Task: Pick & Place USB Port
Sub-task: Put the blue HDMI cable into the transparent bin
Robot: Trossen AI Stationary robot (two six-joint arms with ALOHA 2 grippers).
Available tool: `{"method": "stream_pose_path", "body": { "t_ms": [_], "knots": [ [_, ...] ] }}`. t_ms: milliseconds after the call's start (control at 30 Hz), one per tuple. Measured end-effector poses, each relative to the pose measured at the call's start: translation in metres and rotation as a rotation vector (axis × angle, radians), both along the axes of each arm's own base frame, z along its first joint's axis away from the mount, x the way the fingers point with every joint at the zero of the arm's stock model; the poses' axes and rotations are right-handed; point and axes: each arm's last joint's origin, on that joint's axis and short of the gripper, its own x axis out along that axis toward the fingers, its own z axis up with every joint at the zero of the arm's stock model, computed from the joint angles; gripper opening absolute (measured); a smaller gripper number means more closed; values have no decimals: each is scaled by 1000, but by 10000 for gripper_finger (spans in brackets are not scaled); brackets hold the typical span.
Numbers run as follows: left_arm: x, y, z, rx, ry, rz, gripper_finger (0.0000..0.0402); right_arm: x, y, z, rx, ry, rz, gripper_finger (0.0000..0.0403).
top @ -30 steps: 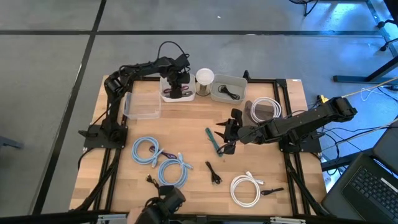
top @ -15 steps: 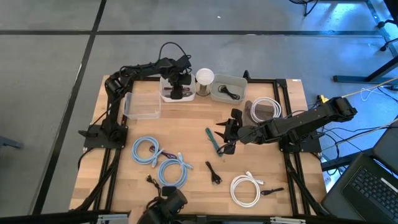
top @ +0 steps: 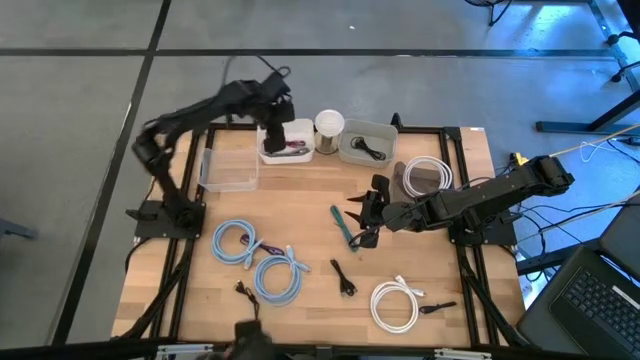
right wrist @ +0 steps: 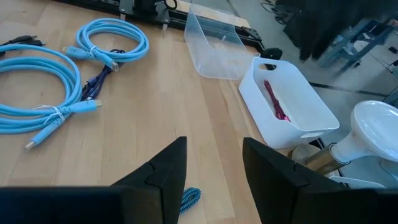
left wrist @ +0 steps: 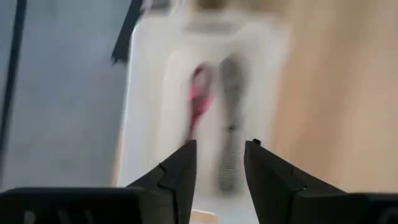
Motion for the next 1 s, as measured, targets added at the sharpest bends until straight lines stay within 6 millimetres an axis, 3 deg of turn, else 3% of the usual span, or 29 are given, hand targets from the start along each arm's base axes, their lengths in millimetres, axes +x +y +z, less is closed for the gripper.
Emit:
{"method": "stream_pose_path", "body": {
  "t_ms": [167,333,467,633,833,1000],
  "knots": [
    [-20,-58,48,-116,-199,-78,115,0,0,0,0,-1,0,159],
    [-33,-120,51,-188,-222,-125,114,0,0,0,0,0,0,159],
    [-39,-165,32,-248,-162,-157,115,0,0,0,0,-1,0,159],
    [-47,-200,-1,-208,-28,-103,111,0,0,0,0,-1,0,159],
    [-56,-223,-49,-169,156,-117,111,0,0,0,0,0,0,159],
    [-73,-231,-83,-118,306,-192,109,0,0,0,0,-1,0,159]
  ]
}}
